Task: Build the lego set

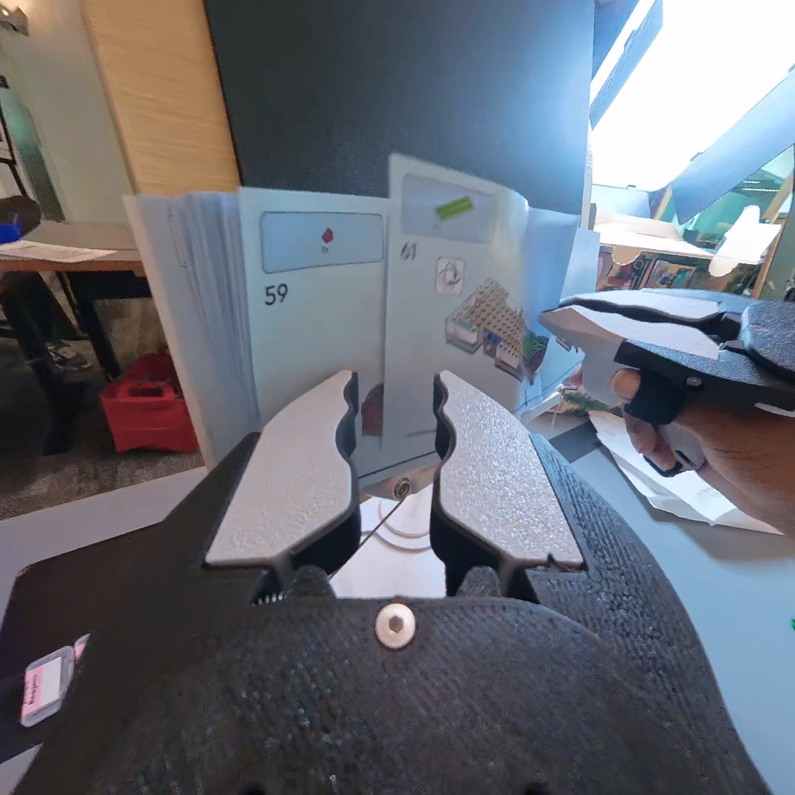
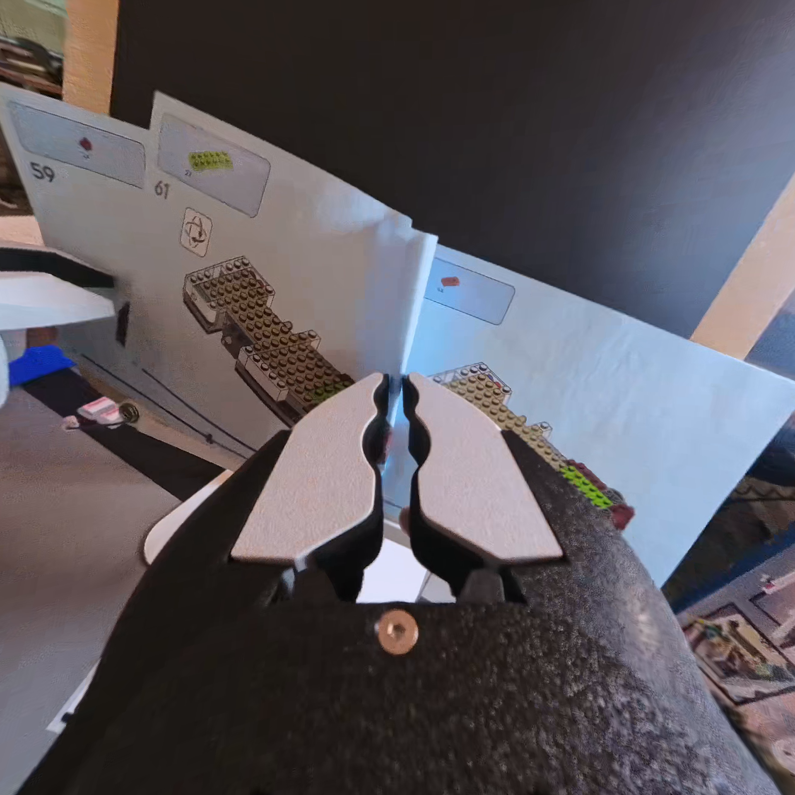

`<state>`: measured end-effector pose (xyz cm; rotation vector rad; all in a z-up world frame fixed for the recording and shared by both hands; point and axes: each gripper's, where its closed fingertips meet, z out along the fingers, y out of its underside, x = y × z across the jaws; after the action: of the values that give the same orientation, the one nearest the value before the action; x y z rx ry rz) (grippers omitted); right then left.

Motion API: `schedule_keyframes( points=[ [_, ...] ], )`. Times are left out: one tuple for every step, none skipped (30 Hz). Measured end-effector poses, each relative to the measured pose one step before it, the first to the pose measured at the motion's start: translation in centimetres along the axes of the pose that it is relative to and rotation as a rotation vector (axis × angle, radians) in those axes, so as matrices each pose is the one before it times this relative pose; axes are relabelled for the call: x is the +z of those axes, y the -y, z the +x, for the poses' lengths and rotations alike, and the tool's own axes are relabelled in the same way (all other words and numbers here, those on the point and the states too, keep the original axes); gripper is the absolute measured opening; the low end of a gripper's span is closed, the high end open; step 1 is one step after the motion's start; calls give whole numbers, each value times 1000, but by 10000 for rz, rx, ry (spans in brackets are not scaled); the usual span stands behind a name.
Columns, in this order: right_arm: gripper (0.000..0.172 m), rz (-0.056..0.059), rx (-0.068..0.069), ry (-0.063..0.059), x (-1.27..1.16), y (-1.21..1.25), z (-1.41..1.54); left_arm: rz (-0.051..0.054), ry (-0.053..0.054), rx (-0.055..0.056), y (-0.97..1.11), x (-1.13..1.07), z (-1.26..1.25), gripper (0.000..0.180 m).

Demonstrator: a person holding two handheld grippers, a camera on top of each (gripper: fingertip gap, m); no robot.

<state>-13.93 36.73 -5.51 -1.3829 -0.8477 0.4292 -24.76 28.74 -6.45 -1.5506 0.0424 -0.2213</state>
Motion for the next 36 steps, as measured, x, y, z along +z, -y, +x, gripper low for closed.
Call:
schedule_keyframes(
  points=[
    [4,-24,325,223,66,-317,245,-163,-215,-179,-32,176,132,40],
    [3,-3,292,176,80,-208,232,-178,-266,-74,-170,300,382,47],
    [3,50,314,233,77,-58,102,-135,-322,116,-230,344,587,49],
    [2,9,348,267,71,-27,-11,-142,-345,184,-269,385,696,49],
    [2,-40,249,212,62,-34,-7,-59,-134,94,-118,365,389,49],
    [2,-50,62,57,29,-20,134,3,24,83,43,304,113,47],
    [1,-34,-58,28,74,-39,108,-44,-23,24,20,308,145,43],
    [1,-15,-8,28,90,-49,104,-133,-141,-78,-73,300,290,33],
    [1,-13,81,63,87,-43,60,-126,-142,-169,-72,321,304,26],
    [1,-17,119,81,45,-18,14,-97,-12,-165,-41,264,175,23],
    [1,-41,76,62,11,-4,22,-86,-70,-18,-69,212,299,14],
    [2,-53,31,41,-25,-5,27,-60,-171,65,-75,172,493,0],
    [3,-65,34,-23,-73,-23,86,56,-174,34,58,167,550,0],
    [5,-87,69,-91,-182,-52,175,46,-91,12,33,166,476,0],
    [9,-18,79,-64,-360,43,160,17,-121,67,17,203,563,0],
    [19,160,142,-116,-606,296,241,-25,-77,113,-27,268,531,0],
    [26,313,169,45,-819,518,6,-55,-35,170,-37,333,475,0],
    [33,396,182,222,-990,699,-363,-82,-11,180,-54,392,413,0],
    [39,381,57,322,-1085,730,-693,-93,-52,162,-50,447,473,0],
    [45,368,-75,321,-1087,733,-886,-80,-94,147,-20,471,538,0],
    [51,259,-162,220,-934,562,-888,-37,-103,137,43,478,586,0],
    [57,-12,-198,234,-577,160,-875,-22,-136,87,24,529,698,0],
    [67,-264,-94,336,-229,-236,-918,-62,-161,43,-61,619,768,0],
    [75,-294,76,347,-110,-282,-796,-104,-156,63,-150,701,797,0],
    [81,-134,88,206,-272,-24,-538,-111,-125,128,-170,692,773,0],
    [83,177,-36,-131,-627,472,-23,-71,-91,171,-102,628,711,0],
    [81,400,-141,-272,-906,819,197,-52,-128,184,-49,599,701,0],
    [79,390,-169,-289,-1018,876,252,-77,-118,162,-44,621,593,0],
    [77,337,-207,-265,-1048,840,197,-146,56,151,-45,621,238,0],
    [75,333,-302,-351,-1077,821,214,-126,94,153,58,600,93,0],
    [72,320,-497,-364,-1009,765,92,-108,-16,126,122,618,202,0],
    [67,234,-595,-334,-824,628,-46,-207,44,94,-11,612,36,0],
    [61,75,-648,-313,-549,314,-62,-291,113,77,-149,555,-130,0],
    [53,-130,-703,-222,-258,-129,-94,-258,162,1,-141,388,-262,1],
    [39,-179,-694,19,1,-484,-314,-188,190,-95,-84,147,-338,1],
    [22,-112,-499,145,238,-714,-386,-61,106,-136,23,-77,-254,1]
  ],
)
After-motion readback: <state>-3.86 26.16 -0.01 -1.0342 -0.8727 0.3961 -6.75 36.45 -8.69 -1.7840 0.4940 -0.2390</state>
